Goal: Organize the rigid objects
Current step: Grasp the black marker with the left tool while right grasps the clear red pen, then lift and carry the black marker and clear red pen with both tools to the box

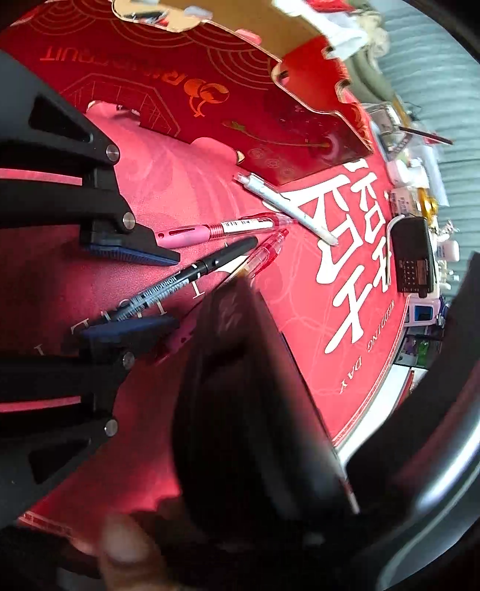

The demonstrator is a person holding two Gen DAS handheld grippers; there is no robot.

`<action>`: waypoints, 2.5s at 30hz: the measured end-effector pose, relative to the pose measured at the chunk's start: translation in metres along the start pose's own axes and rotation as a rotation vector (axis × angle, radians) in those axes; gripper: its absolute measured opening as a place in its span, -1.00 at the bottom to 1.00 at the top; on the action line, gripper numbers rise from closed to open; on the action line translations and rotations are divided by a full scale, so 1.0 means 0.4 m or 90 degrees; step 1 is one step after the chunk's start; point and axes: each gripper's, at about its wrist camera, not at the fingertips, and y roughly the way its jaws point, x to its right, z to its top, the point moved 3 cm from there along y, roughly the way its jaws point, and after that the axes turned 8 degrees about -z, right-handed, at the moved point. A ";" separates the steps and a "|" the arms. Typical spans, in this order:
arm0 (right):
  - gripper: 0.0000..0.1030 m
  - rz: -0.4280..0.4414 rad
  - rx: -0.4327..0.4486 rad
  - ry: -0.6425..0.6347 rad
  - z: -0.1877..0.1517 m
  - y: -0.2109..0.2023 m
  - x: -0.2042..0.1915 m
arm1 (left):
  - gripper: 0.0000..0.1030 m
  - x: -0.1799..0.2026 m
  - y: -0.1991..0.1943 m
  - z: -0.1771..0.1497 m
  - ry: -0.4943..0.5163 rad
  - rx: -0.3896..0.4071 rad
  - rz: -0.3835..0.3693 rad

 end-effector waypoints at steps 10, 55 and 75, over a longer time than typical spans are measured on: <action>-0.36 0.082 0.054 -0.015 -0.024 -0.053 0.032 | -0.40 0.001 -0.008 -0.008 -0.035 0.009 0.012; -0.79 0.097 0.069 -0.013 -0.119 -0.038 0.082 | -0.83 -0.030 -0.006 0.005 -0.235 -0.061 0.069; -0.79 0.151 0.151 0.001 -0.144 -0.236 0.041 | -0.83 -0.005 -0.179 -0.016 -0.222 -0.002 0.133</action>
